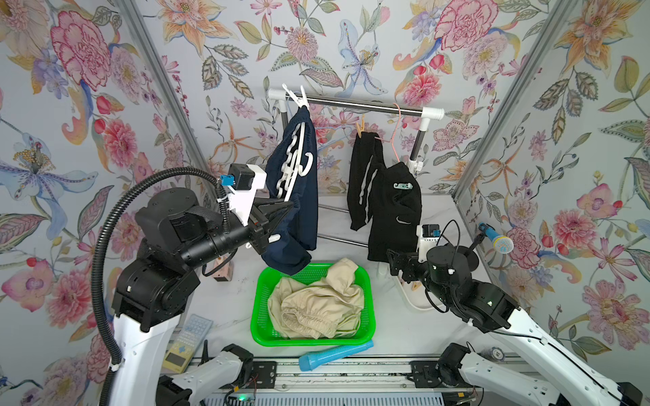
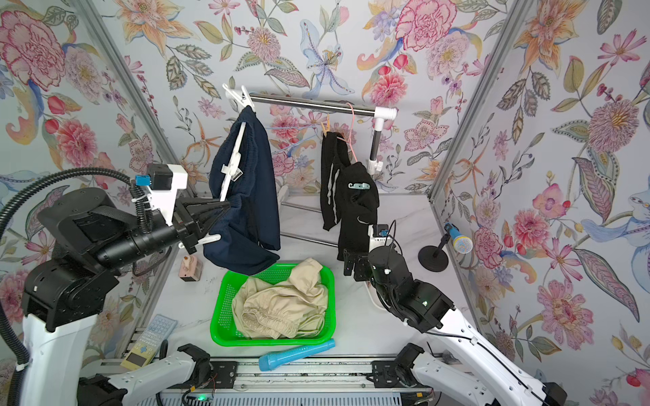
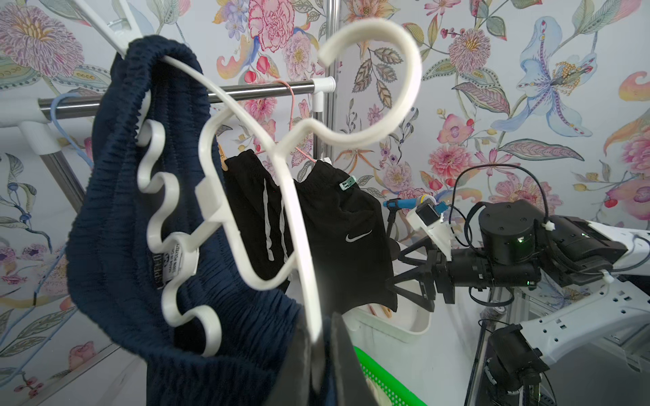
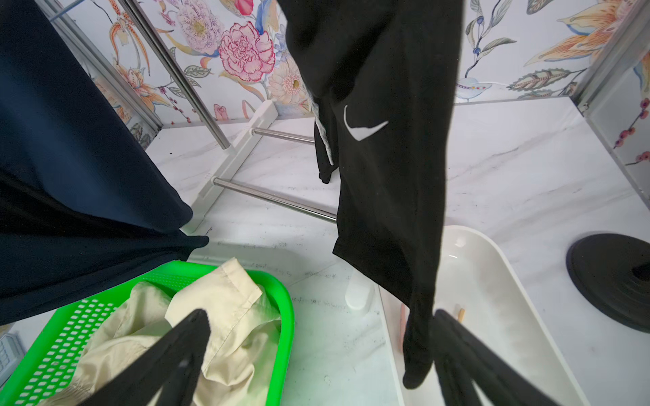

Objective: Remove the clothespins securing shorts to the hanger
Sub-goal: Adjust the shorts in the basket.

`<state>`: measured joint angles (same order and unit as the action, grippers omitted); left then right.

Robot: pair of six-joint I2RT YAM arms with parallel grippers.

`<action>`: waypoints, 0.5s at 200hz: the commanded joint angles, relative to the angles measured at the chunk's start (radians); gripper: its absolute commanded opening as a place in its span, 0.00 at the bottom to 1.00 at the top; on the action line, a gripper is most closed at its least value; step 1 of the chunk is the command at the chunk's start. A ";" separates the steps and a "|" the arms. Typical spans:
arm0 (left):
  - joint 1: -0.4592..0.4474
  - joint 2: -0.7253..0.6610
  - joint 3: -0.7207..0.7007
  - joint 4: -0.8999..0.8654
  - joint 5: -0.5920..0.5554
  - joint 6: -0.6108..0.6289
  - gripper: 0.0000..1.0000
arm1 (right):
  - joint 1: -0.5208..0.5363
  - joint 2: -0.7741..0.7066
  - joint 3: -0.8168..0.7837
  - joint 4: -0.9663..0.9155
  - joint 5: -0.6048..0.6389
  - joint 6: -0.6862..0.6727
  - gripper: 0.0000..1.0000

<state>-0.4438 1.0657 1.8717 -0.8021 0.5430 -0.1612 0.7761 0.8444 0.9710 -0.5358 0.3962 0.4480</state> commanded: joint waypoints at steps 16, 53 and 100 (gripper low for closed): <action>0.006 -0.004 0.168 0.020 0.048 0.061 0.00 | -0.005 0.007 0.042 -0.009 0.010 -0.021 0.99; 0.006 -0.012 0.162 0.048 0.119 0.022 0.00 | -0.006 0.004 0.046 -0.010 0.048 -0.018 0.99; 0.006 0.038 0.179 0.080 0.150 0.006 0.00 | -0.006 -0.027 0.031 -0.010 0.066 -0.005 0.99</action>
<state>-0.4438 1.0798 2.0228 -0.8375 0.6449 -0.1539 0.7761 0.8478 0.9939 -0.5362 0.4335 0.4412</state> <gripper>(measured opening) 0.108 0.992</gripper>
